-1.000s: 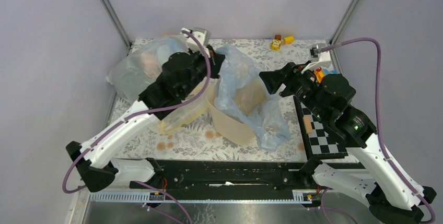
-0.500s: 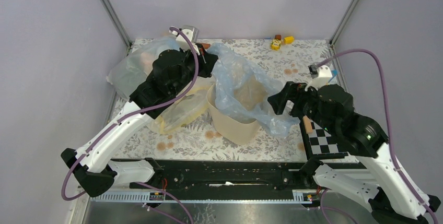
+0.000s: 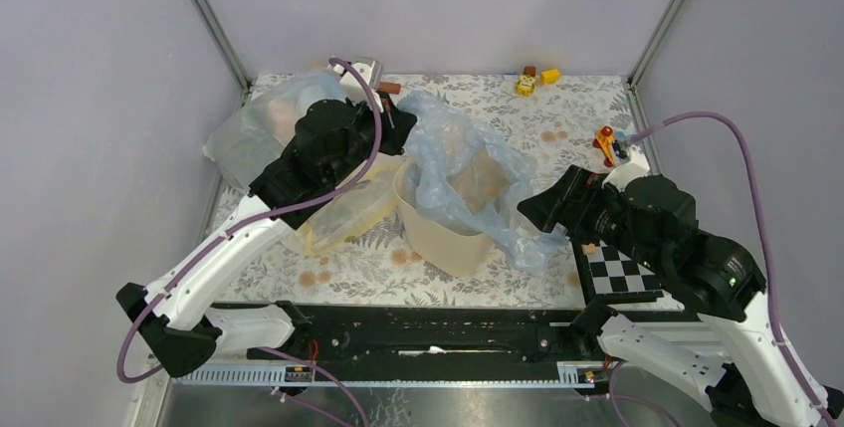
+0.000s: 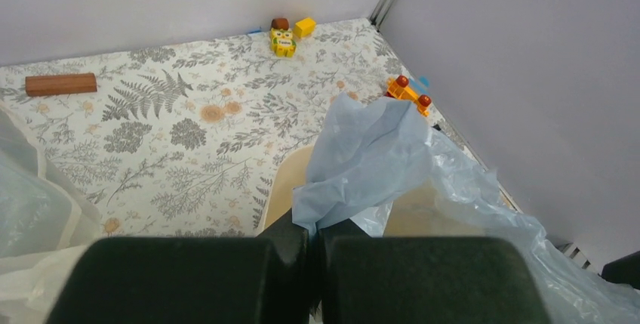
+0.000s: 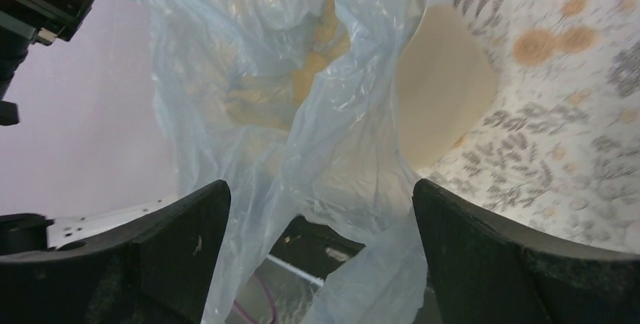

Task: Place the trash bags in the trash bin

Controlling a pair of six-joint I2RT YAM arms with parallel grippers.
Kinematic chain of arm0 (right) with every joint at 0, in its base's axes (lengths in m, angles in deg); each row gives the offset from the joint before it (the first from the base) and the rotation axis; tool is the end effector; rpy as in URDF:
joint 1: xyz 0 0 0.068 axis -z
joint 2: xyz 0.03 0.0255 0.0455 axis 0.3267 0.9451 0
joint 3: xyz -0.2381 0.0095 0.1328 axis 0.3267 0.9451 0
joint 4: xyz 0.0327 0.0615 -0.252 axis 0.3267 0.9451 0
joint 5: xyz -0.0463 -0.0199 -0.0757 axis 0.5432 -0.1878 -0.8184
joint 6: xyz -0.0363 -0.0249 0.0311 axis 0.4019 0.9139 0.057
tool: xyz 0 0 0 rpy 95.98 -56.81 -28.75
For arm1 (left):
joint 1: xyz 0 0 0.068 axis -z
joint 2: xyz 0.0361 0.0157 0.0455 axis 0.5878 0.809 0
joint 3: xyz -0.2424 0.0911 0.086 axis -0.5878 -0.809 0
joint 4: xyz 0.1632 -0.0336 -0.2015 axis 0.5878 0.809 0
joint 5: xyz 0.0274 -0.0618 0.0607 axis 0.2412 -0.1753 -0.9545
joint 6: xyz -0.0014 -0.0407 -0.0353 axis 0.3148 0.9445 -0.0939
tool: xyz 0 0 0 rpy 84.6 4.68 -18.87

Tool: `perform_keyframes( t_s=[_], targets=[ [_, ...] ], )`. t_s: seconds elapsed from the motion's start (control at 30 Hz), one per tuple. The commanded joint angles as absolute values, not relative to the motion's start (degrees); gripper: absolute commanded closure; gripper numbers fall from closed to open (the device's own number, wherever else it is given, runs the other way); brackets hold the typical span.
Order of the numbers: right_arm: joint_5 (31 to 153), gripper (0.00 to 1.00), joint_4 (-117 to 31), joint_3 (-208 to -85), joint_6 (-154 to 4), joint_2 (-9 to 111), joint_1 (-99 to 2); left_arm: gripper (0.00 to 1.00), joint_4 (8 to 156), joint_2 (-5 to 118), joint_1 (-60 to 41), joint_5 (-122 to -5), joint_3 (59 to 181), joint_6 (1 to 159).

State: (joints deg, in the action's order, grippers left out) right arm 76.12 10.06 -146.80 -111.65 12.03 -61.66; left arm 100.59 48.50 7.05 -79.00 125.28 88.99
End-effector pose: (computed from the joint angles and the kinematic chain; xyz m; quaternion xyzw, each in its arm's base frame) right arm 0.0759 0.0628 0.4384 0.0484 0.8177 0.3473 0.4565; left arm 0.1919 -0.1730 0.4469 0.1056 0.7380 -0.3079 0.5910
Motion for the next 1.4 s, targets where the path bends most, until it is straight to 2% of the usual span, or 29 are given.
perform_keyframes(
  t_s=[0.0, 0.13, 0.33, 0.43, 0.5, 0.6, 0.67, 0.7, 1.0, 1.17, 1.37],
  targets=[
    [81.50, 0.07, 10.08, -143.17, -119.64, 10.35, -61.65, 1.00, 99.58, 46.59, 6.79, -80.02, 124.25, 89.80],
    [81.04, 0.36, 8.77, -136.97, -120.95, 7.16, -61.61, 1.00, 100.76, 45.39, 6.75, -82.06, 122.91, 90.60],
    [77.23, 0.71, 7.99, -130.66, -119.05, 6.53, -61.62, 1.00, 104.61, 44.48, 5.30, -87.57, 121.18, 92.23],
    [77.87, 0.81, 6.26, -128.50, -117.39, 7.62, -61.64, 1.00, 106.07, 43.83, 2.89, -86.16, 120.11, 93.50],
    [78.78, 0.81, 5.18, -127.63, -116.16, 8.55, -61.61, 1.00, 106.00, 42.15, 1.76, -84.78, 118.89, 93.97],
    [79.08, 0.76, 4.46, -127.04, -113.98, 9.47, -61.63, 1.00, 106.14, 39.12, 0.74, -83.56, 117.38, 94.28],
    [78.29, 0.61, 4.24, -126.62, -112.28, 9.75, -61.61, 1.00, 106.44, 37.45, -0.03, -81.37, 116.39, 94.65],
    [78.08, 0.57, 4.13, -126.41, -111.87, 9.86, -61.64, 1.00, 107.01, 36.64, -0.44, -80.82, 115.80, 95.04],
    [81.59, 0.33, 4.67, -129.58, -105.35, 8.83, -61.64, 1.00, 106.58, 27.74, -1.72, -75.58, 107.68, 96.80],
    [87.18, 0.34, 5.45, -132.49, -104.87, 9.04, -61.63, 1.00, 107.45, 28.88, -1.72, -75.81, 106.02, 97.41],
    [87.44, 0.31, 7.23, -126.68, -105.87, 9.42, -61.64, 1.00, 107.59, 28.70, -3.41, -79.00, 102.94, 99.57]
  ],
)
